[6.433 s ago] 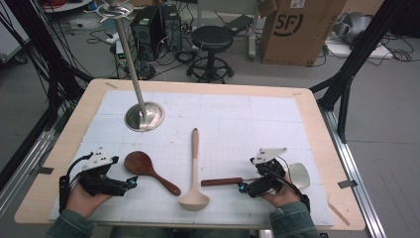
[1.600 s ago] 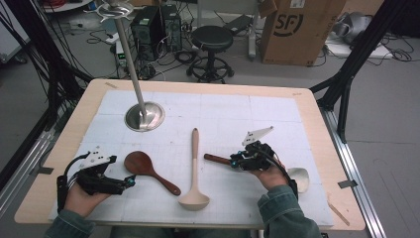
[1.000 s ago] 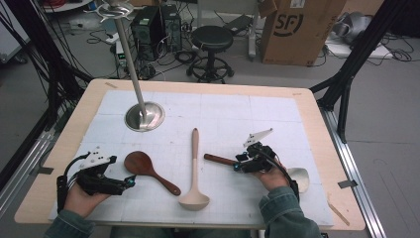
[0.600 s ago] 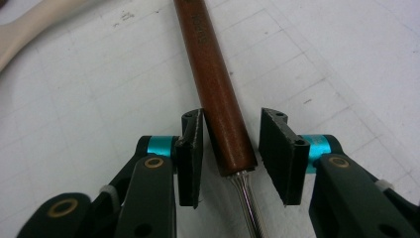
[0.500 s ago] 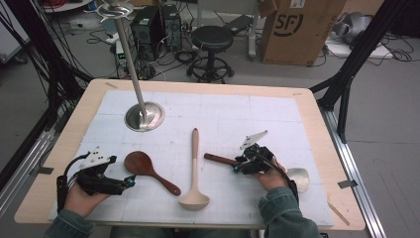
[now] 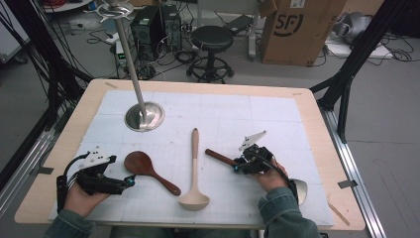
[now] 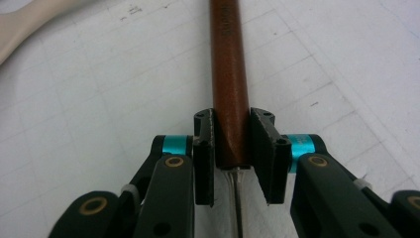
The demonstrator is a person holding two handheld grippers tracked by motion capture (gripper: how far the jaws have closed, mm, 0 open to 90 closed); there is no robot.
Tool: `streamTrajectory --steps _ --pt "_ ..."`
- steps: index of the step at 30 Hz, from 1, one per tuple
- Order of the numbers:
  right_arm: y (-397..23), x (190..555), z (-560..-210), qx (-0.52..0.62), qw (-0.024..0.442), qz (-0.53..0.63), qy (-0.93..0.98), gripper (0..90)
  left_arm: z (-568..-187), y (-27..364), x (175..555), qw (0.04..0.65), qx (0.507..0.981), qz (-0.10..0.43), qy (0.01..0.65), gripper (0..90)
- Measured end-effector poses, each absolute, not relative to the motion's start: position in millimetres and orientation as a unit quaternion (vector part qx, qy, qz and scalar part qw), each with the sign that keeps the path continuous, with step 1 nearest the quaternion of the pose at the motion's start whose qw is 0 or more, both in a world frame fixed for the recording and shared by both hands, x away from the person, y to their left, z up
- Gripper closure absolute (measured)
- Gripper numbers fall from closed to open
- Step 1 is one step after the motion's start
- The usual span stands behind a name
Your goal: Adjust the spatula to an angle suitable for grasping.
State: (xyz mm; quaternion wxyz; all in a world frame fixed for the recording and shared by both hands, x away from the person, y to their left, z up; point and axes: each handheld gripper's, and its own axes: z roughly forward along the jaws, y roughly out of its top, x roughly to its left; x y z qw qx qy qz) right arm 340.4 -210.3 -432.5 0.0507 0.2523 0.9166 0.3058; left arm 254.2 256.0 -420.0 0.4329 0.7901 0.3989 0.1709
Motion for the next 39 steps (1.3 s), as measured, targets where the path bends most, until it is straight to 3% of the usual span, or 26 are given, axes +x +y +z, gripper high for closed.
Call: streamTrajectory --steps 12,28,39 --pt "-212 341 -435 0.26 0.038 0.312 0.913 69.8 -420 256 254 0.432 0.791 0.17 0.397 1.7" --pt "-212 339 -427 0.252 0.041 0.329 0.909 72.8 -420 253 255 0.435 0.791 0.167 0.396 1.7" --pt "-190 335 -419 0.231 0.02 0.353 0.906 72.7 -420 252 255 0.434 0.793 0.166 0.394 1.7"
